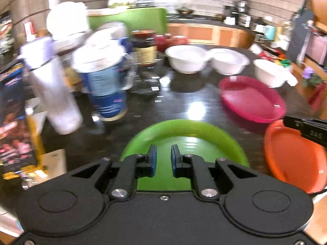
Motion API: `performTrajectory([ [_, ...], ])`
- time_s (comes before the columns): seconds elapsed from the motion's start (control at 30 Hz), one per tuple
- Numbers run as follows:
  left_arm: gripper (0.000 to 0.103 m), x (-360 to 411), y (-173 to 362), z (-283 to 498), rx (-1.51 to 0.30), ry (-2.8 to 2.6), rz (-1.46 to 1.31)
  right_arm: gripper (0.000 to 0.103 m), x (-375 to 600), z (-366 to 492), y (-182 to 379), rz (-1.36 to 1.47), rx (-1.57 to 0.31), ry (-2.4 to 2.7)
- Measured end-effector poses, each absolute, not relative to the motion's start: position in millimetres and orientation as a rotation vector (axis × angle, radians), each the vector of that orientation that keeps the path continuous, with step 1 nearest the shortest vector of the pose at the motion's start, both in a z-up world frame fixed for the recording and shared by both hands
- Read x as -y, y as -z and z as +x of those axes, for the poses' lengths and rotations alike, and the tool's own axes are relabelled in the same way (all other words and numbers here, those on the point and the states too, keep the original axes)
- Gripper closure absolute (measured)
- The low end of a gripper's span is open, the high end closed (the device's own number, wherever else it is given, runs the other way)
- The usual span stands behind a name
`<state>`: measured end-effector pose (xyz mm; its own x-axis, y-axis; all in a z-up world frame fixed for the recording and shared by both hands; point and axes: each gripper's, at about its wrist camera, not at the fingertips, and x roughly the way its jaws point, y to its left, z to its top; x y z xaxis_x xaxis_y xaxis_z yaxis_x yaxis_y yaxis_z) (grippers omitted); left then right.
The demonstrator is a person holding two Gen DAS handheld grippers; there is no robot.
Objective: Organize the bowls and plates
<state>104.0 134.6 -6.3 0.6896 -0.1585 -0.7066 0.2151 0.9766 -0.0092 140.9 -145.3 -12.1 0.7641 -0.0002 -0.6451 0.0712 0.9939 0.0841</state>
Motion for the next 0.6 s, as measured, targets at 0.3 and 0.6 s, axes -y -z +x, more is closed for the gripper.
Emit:
performTrajectory([
  [0.3, 0.083, -53, 10, 96, -0.863, 0.367, 0.086, 0.089, 222, 111, 10, 0.115, -0.716, 0.122],
  [0.6, 0.083, -7, 24, 89, -0.96, 0.336, 0.058, 0.088, 273, 103, 25, 0.109, -0.765, 0.07],
])
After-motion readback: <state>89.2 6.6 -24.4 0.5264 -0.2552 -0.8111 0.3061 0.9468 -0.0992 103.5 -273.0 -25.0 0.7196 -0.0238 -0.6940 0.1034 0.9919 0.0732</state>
